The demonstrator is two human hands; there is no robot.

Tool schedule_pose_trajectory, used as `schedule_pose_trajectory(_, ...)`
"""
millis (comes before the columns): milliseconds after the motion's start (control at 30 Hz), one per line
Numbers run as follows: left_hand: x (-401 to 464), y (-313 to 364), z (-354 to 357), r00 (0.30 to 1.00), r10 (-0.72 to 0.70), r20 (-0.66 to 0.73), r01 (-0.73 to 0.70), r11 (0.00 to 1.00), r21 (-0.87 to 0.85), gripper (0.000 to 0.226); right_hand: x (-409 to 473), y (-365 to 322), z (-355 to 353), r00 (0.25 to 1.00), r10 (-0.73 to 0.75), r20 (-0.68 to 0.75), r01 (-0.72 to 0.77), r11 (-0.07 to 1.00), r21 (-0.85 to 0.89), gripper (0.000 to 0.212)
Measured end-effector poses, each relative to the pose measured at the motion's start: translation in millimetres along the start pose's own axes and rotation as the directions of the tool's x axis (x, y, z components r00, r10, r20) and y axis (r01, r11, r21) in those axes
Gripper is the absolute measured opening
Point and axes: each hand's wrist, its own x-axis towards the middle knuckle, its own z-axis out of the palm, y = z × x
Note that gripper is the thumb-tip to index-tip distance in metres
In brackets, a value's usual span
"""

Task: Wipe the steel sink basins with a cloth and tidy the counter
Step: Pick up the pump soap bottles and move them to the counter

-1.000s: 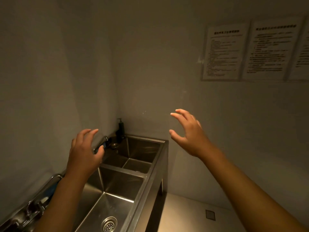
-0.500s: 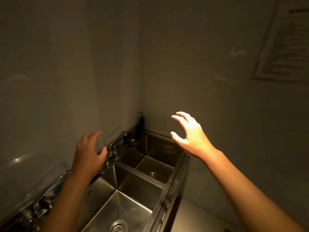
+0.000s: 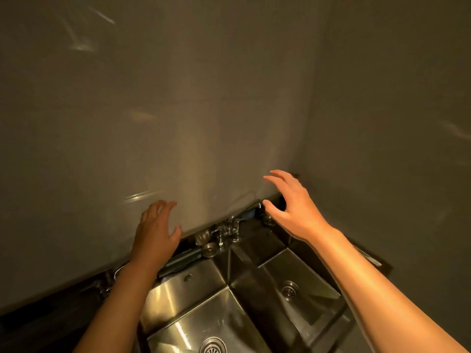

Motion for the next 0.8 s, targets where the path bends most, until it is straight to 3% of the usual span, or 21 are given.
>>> schedule_pose_trajectory(233, 8, -3, 16, 0.981, -0.178, -0.072, 0.186, 0.973, 0.134, 0.063, 81, 45, 43, 0.977, -0.183, 0.107, 0.162, 0.971, 0.178, 0.057)
schedule_pose_trajectory(400, -20, 4, 23, 0.948, -0.291, -0.125, 0.312, 0.928, 0.205, 0.06, 109, 55, 87, 0.917, -0.314, 0.246, 0.23, 0.92, 0.317, 0.058)
schedule_pose_trajectory(567, -54, 0, 32, 0.88, -0.452, -0.145, 0.475, 0.842, 0.258, 0.06, 112, 46, 136, 0.867, -0.373, 0.331, 0.206, 0.872, 0.444, 0.058)
schedule_pose_trajectory(800, -78, -30, 59, 0.835, -0.539, -0.112, 0.546, 0.789, 0.28, 0.06, 103, 41, 208, 0.777, -0.438, 0.452, 0.192, 0.849, 0.493, 0.06)
